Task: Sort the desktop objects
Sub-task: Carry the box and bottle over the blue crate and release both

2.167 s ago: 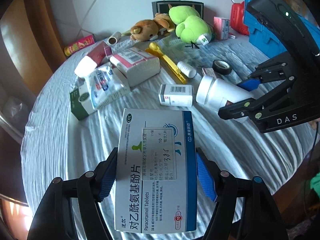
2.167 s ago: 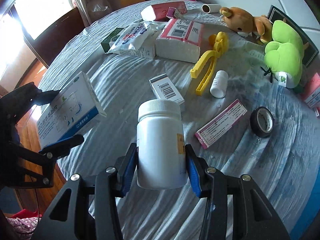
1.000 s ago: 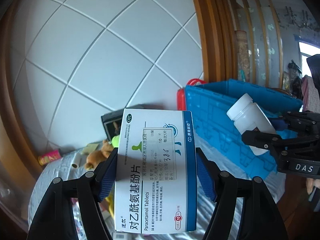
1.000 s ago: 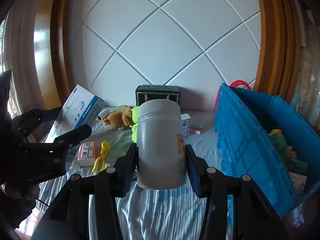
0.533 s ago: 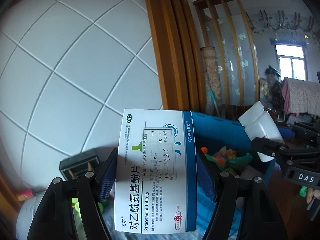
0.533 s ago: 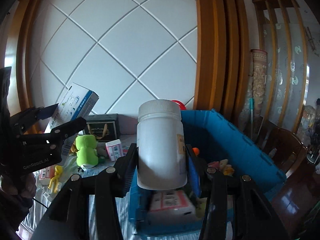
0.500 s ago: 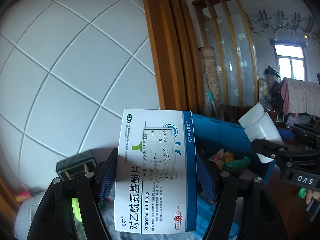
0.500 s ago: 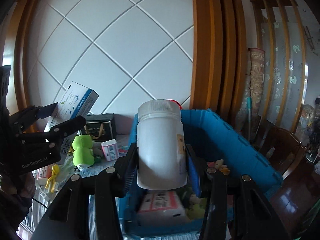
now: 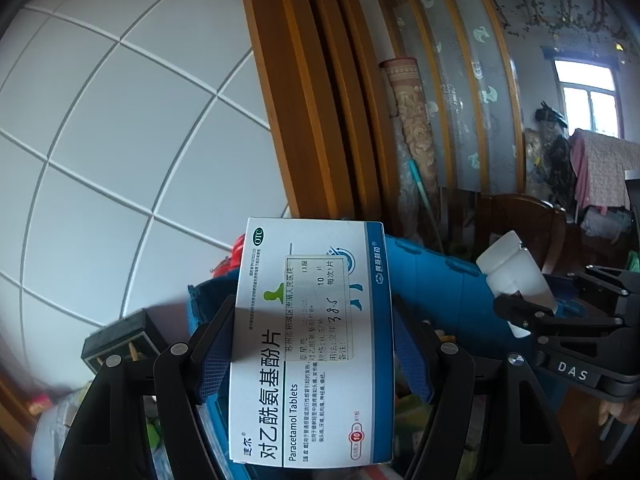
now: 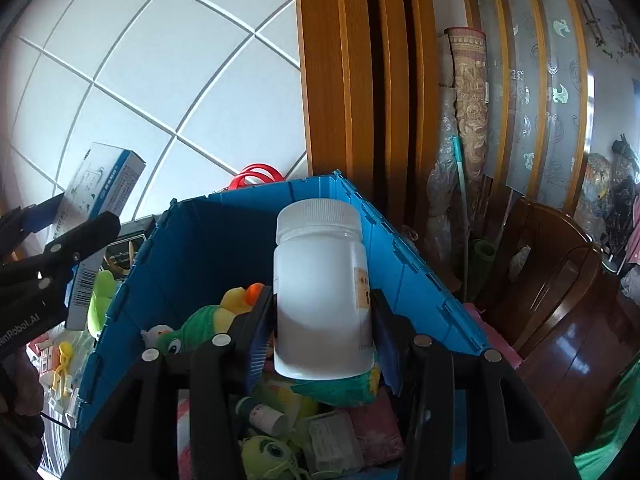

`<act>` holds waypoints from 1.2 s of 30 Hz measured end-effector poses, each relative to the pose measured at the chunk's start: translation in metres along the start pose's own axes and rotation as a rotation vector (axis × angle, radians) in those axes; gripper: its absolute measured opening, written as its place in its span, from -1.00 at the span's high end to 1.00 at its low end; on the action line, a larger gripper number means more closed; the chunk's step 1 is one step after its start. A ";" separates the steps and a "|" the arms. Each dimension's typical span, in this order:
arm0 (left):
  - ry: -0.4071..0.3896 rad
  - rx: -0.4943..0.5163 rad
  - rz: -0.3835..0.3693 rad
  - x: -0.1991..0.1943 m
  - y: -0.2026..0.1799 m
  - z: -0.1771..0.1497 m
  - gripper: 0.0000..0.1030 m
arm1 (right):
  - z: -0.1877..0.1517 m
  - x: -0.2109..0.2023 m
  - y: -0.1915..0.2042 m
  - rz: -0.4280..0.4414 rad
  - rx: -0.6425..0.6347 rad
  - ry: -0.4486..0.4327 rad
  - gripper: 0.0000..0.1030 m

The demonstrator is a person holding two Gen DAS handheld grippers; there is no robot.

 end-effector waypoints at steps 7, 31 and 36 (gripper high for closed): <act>0.040 -0.011 0.060 0.017 -0.004 -0.001 -0.40 | 0.004 0.022 -0.006 0.037 0.005 0.037 0.11; 0.046 -0.045 0.102 -0.004 0.009 0.001 -0.56 | 0.018 -0.012 0.010 0.078 0.042 -0.069 -0.20; 0.030 -0.043 0.100 -0.018 0.014 -0.003 -0.56 | 0.014 -0.023 0.019 0.093 0.054 -0.089 -0.20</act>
Point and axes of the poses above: each gripper's, at about its wrist camera, not at the fingertips, and x roughly the way its jaws point, y to its left, z to its top, the point moved 9 cm from there along x, roughly the way its jaws point, and after that the axes turned 8 degrees about -x, right-handed, at the moved point
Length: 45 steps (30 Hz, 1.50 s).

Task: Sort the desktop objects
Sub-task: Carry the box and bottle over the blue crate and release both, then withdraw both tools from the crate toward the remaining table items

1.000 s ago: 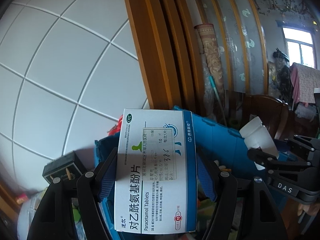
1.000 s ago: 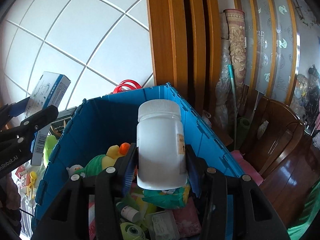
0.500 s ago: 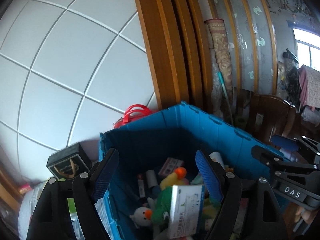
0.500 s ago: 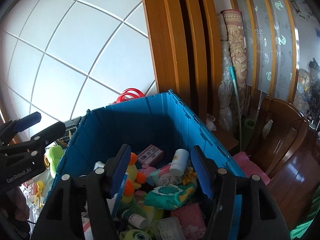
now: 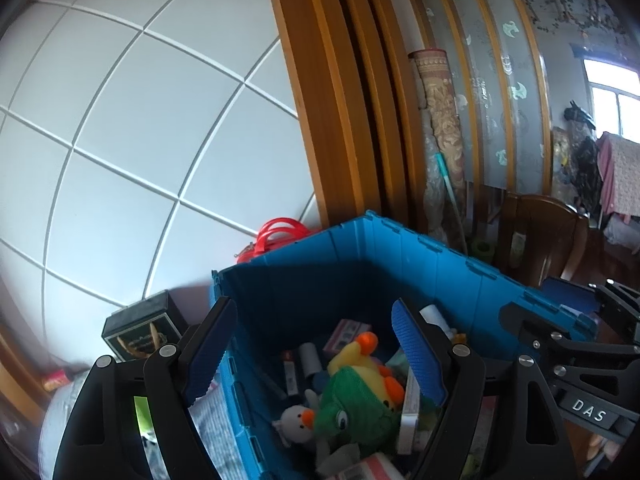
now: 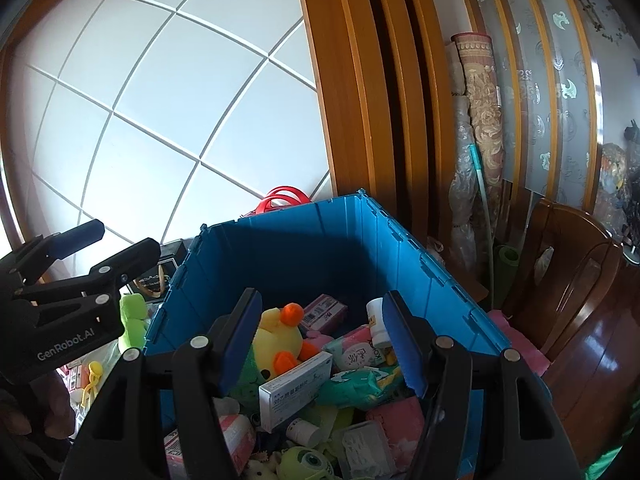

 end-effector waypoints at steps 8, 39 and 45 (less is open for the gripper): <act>-0.012 -0.028 0.011 -0.018 0.019 -0.009 -0.56 | -0.008 -0.013 0.025 0.004 -0.016 -0.023 -0.20; -0.035 -0.115 0.175 -0.144 0.241 -0.127 -0.56 | -0.041 -0.065 0.248 0.058 -0.109 -0.059 -0.25; 0.034 -0.171 0.253 -0.164 0.326 -0.191 -0.56 | -0.055 -0.071 0.333 0.167 -0.101 -0.124 -0.32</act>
Point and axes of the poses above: each gripper's, at about its wrist camera, not at the fingertips, and x roughly the way its jaws point, y to its left, z to its top, the point moved 9 cm from there along x, roughly the way its jaws point, and after that the axes turned 8 degrees about -x, right-handed, at the moved point
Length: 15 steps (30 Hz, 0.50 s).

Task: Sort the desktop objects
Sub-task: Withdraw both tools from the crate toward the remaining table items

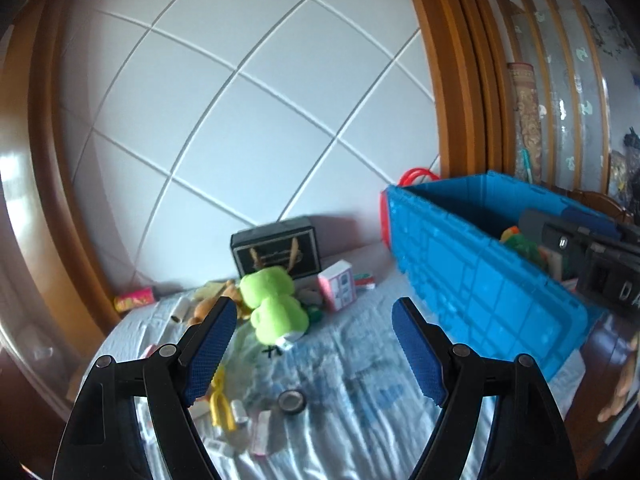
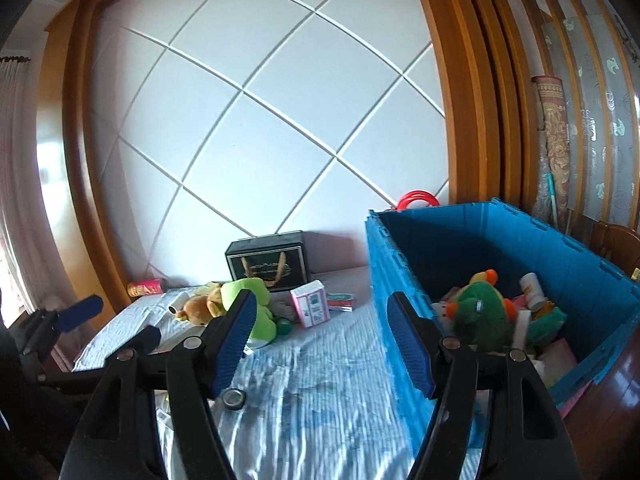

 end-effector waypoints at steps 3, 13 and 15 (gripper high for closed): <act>0.044 -0.050 0.061 0.009 0.054 -0.024 -0.56 | -0.011 0.017 0.038 0.062 0.005 0.029 -0.37; 0.173 -0.152 0.285 0.054 0.195 -0.092 -0.56 | -0.080 0.108 0.126 0.193 -0.135 0.247 -0.39; 0.201 -0.160 0.304 0.066 0.205 -0.104 -0.56 | -0.097 0.130 0.133 0.217 -0.147 0.295 -0.39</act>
Point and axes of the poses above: each gripper's, at about its wrist camera, not at the fingertips, and x roughly the way its jaws point, y to its left, z to its top, the point moved 9 cm from there along x, roughly the way its jaws point, and after that the axes turned 8 degrees about -x, right-handed, at the moved point
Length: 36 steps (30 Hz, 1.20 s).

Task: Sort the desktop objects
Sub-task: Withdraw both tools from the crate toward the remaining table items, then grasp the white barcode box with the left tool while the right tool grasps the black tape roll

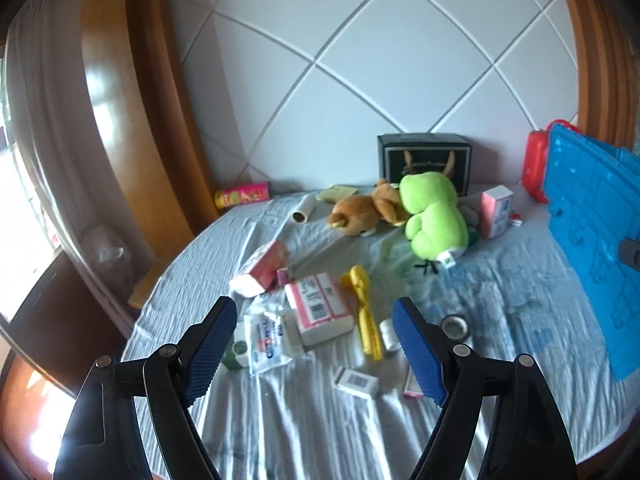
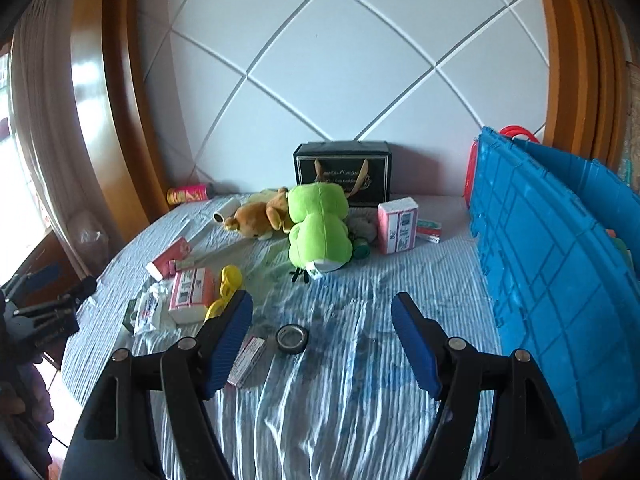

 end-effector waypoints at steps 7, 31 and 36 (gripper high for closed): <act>0.095 -0.022 0.072 0.057 0.025 -0.029 -0.56 | -0.031 0.093 0.022 0.155 -0.084 0.155 -0.39; 0.499 -0.100 -0.039 0.199 -0.006 -0.146 -0.56 | -0.111 0.267 0.058 0.238 -0.193 0.451 -0.39; 0.531 -0.113 -0.070 0.202 -0.020 -0.151 -0.56 | -0.113 0.282 0.062 0.252 -0.254 0.457 -0.39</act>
Point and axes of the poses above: each gripper's, at about its wrist camera, not at the fingertips, and x roughly the way its jaws point, y to its left, z to its top, the point moved 9 cm from there along x, roughly the way its jaws point, and after that the axes turned 8 degrees about -x, right-handed, at the moved point
